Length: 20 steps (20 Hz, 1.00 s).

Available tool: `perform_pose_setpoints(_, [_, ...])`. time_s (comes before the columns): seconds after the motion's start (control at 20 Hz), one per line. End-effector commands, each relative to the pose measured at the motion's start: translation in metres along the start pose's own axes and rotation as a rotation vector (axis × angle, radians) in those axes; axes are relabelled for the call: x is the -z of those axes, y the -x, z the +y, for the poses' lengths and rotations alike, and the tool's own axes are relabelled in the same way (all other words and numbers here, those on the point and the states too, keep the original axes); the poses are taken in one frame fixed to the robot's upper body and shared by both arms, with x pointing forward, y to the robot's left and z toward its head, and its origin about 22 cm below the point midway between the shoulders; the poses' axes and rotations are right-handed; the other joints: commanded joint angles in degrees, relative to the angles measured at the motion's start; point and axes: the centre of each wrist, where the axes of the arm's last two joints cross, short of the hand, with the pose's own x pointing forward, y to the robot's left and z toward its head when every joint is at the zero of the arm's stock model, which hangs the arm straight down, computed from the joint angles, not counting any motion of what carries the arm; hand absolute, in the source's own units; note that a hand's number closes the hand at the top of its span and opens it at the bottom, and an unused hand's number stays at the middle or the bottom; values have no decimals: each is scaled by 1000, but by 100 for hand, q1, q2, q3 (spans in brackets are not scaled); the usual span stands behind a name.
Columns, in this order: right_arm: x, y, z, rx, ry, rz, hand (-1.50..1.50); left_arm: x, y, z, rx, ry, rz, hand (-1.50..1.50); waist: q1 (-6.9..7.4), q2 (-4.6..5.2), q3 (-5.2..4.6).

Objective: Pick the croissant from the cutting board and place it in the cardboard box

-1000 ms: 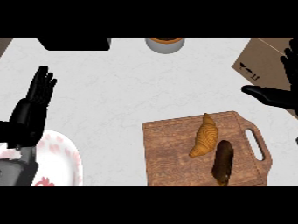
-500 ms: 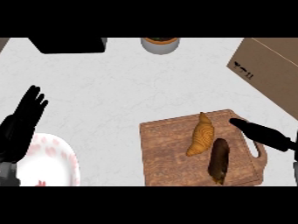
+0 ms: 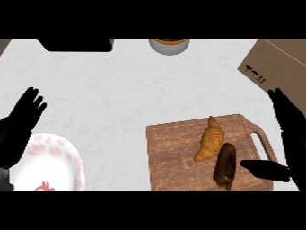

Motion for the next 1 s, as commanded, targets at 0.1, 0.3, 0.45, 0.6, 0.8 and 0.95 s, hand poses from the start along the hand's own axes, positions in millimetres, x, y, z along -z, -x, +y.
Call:
perform_pose_setpoints(0.1, [-2, -34, -3, -280, -170, 218, -150, 3, -5, -6, 12, 26, -16, 0, 174, 54, 12])
perform_pose_setpoints(0.3, [0, -71, 5, -312, -282, 301, -150, 4, -18, 10, 13, 49, -3, 0, 228, 51, 29])
perform_pose_setpoints(0.45, [16, -90, 13, -288, -337, 345, -150, 7, -5, -2, -9, 46, -6, 0, 169, 75, 37])
perform_pose_setpoints(0.6, [23, -103, 23, -246, -396, 405, -150, 5, -8, 3, -5, 34, -2, 0, 188, 60, 40])
perform_pose_setpoints(0.8, [32, -108, 23, -269, -399, 436, -150, 7, -9, 0, -8, 17, -6, 0, 73, 35, 45])
perform_pose_setpoints(0.95, [25, -105, 31, -288, -448, 436, -150, -1, -3, 3, -4, 15, 14, 0, 35, 20, 50])
